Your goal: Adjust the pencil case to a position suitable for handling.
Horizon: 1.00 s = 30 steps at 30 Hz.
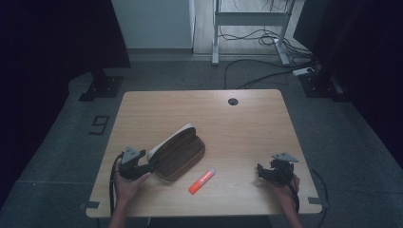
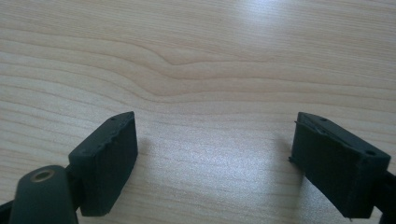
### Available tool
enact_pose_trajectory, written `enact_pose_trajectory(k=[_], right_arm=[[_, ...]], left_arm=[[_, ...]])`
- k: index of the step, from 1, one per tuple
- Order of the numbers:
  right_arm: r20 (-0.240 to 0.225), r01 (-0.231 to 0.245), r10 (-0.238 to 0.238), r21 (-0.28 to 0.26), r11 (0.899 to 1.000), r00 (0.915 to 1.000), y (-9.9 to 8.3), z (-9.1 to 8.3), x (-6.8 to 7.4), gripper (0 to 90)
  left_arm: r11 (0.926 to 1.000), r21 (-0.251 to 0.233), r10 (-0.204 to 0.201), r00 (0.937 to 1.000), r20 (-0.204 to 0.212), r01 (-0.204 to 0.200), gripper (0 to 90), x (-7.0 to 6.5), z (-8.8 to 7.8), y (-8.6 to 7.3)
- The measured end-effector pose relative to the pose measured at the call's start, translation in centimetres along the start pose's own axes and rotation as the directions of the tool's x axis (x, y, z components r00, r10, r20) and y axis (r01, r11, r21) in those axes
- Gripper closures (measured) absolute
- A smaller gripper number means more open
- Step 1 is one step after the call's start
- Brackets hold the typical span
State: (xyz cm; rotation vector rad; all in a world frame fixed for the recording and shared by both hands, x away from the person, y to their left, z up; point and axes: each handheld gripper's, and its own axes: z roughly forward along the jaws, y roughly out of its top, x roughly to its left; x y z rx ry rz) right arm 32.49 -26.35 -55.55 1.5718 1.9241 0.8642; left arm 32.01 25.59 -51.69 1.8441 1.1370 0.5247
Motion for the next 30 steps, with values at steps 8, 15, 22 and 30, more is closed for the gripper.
enact_pose_trajectory(k=[8, 15, 22, 30], right_arm=[[0.0, 0.0, 0.0, 0.0, 1.0, 1.0, 0.0, 0.0, 0.0, 14.0], [0.0, 0.0, 0.0, 0.0, 1.0, 1.0, 0.0, 0.0, 0.0, 14.0], [0.0, 0.0, 0.0, 0.0, 1.0, 1.0, 0.0, 0.0, 0.0, 14.0], [-0.001, 0.0, 0.0, 0.0, 1.0, 1.0, 0.0, 0.0, 0.0, 14.2]], left_arm=[[0.9999, 0.011, -0.012, 0.9999, -0.002, 0.012, 28.0, -0.7, -1.6, -0.6], [0.9996, 0.02, -0.018, 0.9998, 0.004, 0.018, 28.3, -1.1, -2.3, -1.4], [0.9999, 0.0, -0.013, 0.9997, 0.019, 0.013, 30.1, -1.9, -3.2, -1.4], [0.9997, 0.012, 0.023, 0.9993, 0.03, -0.024, 32.2, -3.4, -2.8, -1.3]])
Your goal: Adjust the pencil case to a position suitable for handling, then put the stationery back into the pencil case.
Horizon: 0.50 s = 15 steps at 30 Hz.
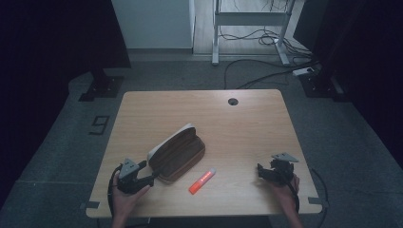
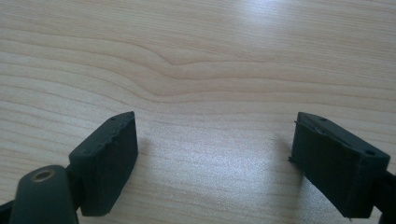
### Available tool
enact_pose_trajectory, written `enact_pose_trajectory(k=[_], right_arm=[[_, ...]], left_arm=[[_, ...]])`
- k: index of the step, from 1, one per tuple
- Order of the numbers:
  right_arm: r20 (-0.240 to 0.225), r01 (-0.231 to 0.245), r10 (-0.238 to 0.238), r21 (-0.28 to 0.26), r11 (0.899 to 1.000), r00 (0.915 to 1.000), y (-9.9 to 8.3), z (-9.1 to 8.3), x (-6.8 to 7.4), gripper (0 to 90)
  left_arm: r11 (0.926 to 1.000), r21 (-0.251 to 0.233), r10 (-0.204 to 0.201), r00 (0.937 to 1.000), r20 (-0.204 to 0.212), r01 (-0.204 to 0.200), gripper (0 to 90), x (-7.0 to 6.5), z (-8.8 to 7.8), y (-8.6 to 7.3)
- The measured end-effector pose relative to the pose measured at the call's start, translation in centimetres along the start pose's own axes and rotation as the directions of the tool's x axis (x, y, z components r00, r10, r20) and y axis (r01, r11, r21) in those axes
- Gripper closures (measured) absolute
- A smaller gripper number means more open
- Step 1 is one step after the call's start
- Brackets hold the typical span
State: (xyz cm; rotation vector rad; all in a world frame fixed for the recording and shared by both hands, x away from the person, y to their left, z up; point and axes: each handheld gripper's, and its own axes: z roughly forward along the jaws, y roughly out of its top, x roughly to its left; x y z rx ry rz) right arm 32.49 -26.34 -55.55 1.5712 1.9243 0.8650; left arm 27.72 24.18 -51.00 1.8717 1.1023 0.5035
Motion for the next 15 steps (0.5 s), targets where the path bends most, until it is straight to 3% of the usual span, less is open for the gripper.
enact_pose_trajectory(k=[15], right_arm=[[0.0, 0.0, 0.0, 0.0, 1.0, 1.0, 0.0, 0.0, 0.0, 14.2]], left_arm=[[0.9985, -0.042, 0.037, 0.9993, 0.009, -0.036, 33.8, -2.1, -0.8, 0.9]])
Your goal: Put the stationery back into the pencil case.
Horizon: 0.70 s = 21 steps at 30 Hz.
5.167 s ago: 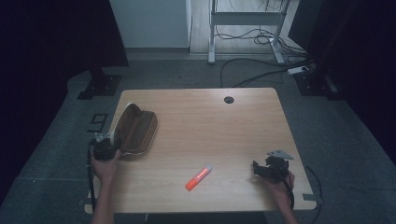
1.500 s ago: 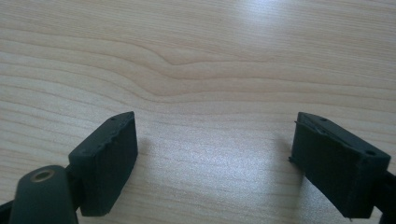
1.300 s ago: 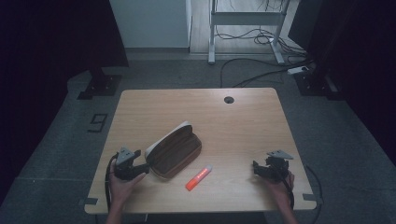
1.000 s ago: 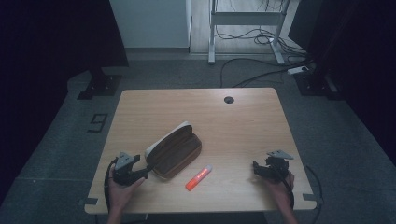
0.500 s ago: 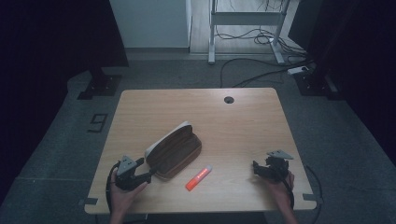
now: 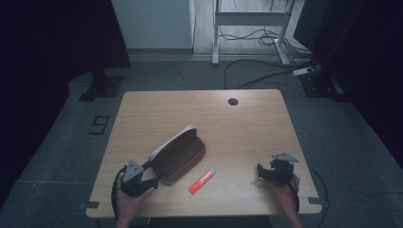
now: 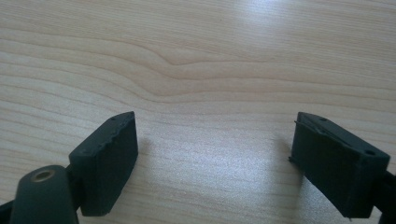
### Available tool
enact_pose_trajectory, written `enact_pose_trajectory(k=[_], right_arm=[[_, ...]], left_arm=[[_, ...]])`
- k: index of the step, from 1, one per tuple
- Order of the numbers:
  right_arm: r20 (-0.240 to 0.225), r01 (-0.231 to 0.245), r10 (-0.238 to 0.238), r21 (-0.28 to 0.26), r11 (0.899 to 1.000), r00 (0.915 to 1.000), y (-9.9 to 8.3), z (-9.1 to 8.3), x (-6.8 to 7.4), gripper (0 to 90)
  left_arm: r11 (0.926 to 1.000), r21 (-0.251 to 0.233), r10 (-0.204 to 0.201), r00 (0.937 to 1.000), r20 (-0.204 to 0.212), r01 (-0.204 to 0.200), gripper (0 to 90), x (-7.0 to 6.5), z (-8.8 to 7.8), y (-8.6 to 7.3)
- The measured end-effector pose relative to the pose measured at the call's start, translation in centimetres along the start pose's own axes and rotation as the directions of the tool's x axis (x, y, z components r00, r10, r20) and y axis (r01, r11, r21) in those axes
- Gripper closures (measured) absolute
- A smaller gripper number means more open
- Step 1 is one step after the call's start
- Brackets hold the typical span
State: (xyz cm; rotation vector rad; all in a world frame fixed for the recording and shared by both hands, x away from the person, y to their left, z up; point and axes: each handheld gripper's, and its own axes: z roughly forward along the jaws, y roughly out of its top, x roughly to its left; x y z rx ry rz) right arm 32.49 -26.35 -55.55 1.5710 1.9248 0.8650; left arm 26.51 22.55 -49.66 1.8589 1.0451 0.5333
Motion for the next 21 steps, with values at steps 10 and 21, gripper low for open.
enact_pose_trajectory(k=[10, 21], right_arm=[[0.0, 0.0, 0.0, 0.0, 1.0, 1.0, 0.0, 0.0, 0.0, 14.2], [0.0, 0.0, 0.0, 0.0, 1.0, 1.0, 0.0, 0.0, 0.0, 14.2]], left_arm=[[0.9996, 0.004, 0.027, 0.9988, 0.04, -0.027, 34.2, -1.8, 0.6, 0.5], [0.9977, 0.033, 0.056, 0.9949, 0.083, -0.059, 34.8, -3.9, 2.2, 0.6]])
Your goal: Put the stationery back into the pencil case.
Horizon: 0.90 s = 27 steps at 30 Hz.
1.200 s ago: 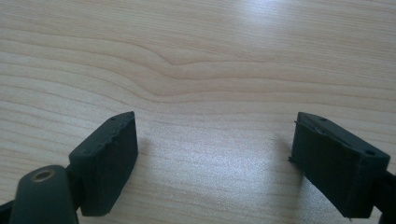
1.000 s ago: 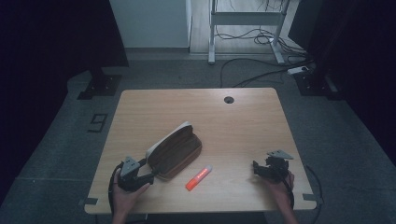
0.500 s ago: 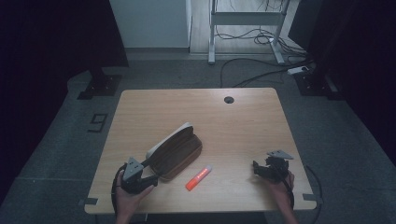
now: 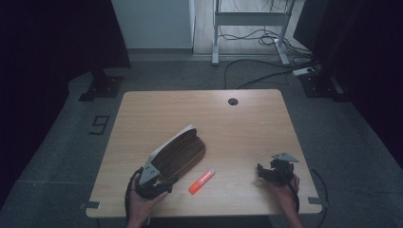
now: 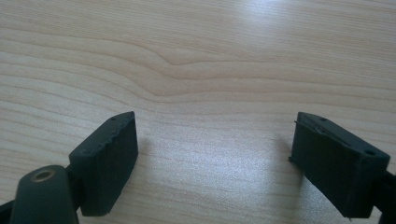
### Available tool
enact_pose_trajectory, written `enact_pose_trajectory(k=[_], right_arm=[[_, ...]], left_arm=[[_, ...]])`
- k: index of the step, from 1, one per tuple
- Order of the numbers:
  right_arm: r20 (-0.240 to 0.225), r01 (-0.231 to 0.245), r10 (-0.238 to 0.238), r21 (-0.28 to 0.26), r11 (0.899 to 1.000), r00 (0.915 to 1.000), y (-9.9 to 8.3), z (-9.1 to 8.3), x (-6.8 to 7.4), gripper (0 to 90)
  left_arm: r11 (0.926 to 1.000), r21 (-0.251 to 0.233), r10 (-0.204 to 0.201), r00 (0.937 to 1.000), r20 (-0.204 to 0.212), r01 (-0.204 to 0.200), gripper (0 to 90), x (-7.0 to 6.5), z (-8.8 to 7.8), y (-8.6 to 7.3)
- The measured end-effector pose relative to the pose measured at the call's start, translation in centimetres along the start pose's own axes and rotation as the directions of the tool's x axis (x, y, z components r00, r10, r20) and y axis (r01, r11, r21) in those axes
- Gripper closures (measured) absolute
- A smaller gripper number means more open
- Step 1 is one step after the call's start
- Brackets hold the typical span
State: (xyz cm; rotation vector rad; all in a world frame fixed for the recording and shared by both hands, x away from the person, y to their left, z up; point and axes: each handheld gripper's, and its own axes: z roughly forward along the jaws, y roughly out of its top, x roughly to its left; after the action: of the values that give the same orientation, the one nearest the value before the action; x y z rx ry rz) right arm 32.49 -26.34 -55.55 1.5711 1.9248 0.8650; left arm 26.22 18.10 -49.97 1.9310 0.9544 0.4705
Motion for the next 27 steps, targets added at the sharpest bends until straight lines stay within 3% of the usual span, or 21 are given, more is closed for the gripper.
enact_pose_trajectory(k=[10, 14, 27], right_arm=[[0.0, 0.0, 0.0, 0.0, 1.0, 1.0, 0.0, 0.0, 0.0, 14.2], [0.0, 0.0, 0.0, 0.0, 1.0, 1.0, 0.0, 0.0, 0.0, 14.2], [0.0, 0.0, 0.0, 0.0, 1.0, 1.0, 0.0, 0.0, 0.0, 14.2]], left_arm=[[0.9986, 0.052, 0.01, 0.9996, 0.026, -0.012, 36.2, -1.3, 2.3, -0.4], [0.9953, 0.087, 0.037, 0.9983, 0.045, -0.041, 36.6, -2.4, 3.6, -0.6], [0.9886, 0.13, 0.066, 0.9952, 0.072, -0.075, 37.9, -4.2, 5.6, -1.0]])
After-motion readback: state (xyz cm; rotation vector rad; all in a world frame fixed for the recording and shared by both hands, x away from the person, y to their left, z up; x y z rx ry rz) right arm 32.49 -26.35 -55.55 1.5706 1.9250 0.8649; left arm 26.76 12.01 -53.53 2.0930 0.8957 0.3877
